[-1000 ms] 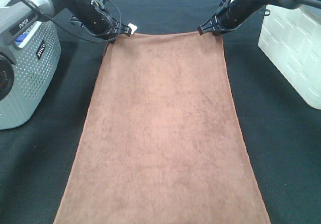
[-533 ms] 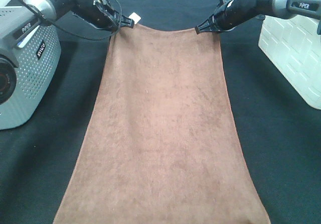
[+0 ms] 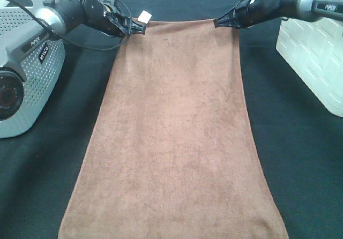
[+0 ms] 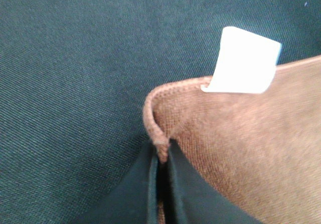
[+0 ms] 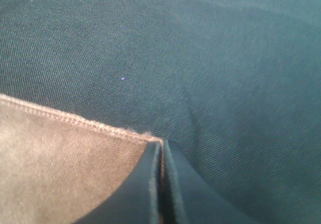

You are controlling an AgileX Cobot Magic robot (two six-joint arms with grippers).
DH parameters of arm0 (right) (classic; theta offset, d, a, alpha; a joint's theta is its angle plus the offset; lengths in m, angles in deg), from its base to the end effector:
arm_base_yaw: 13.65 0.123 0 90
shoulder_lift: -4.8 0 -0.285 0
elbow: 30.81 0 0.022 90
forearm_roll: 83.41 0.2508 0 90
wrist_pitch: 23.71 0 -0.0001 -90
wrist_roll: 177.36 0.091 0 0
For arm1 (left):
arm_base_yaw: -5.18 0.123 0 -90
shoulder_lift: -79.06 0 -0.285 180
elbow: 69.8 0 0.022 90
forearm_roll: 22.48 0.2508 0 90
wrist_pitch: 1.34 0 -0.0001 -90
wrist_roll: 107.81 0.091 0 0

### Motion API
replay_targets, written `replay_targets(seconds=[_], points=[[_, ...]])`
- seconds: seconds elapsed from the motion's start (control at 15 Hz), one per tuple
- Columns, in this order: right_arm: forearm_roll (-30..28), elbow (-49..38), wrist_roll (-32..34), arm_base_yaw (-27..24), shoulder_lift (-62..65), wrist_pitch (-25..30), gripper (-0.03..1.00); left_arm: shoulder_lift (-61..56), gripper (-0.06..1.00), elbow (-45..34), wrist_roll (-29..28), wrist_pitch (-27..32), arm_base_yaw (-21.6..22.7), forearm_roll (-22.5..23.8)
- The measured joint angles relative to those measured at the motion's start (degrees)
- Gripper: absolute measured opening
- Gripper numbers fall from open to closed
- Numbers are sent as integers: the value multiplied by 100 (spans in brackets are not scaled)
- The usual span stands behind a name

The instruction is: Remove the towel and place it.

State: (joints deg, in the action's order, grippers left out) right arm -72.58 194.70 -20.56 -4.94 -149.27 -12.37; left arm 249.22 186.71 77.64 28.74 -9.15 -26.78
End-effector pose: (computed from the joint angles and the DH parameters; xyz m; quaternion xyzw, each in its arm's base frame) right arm 0.5728 0.0912 0.1435 -0.1688 0.8480 -0.0010 0.5024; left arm 0.5884 -0.1538 0.1272 0.1319 0.8715 -0.0683 0.4673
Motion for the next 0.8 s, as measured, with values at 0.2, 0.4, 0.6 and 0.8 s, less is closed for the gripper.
replay_targets(seconds=[0.2,0.4,0.6,0.8], points=[[241,80,0,0,-338,-109,1,138,1,0,0,-201,0,-11],[361,212,0,0,-516,-46,1,269,1,0,0,-458,0,-40],[510,264,0,0,-590,-46,3,355,1,0,0,-602,0,-63],[636,321,0,0,-733,-69,20,430,4,0,0,-756,0,-69]])
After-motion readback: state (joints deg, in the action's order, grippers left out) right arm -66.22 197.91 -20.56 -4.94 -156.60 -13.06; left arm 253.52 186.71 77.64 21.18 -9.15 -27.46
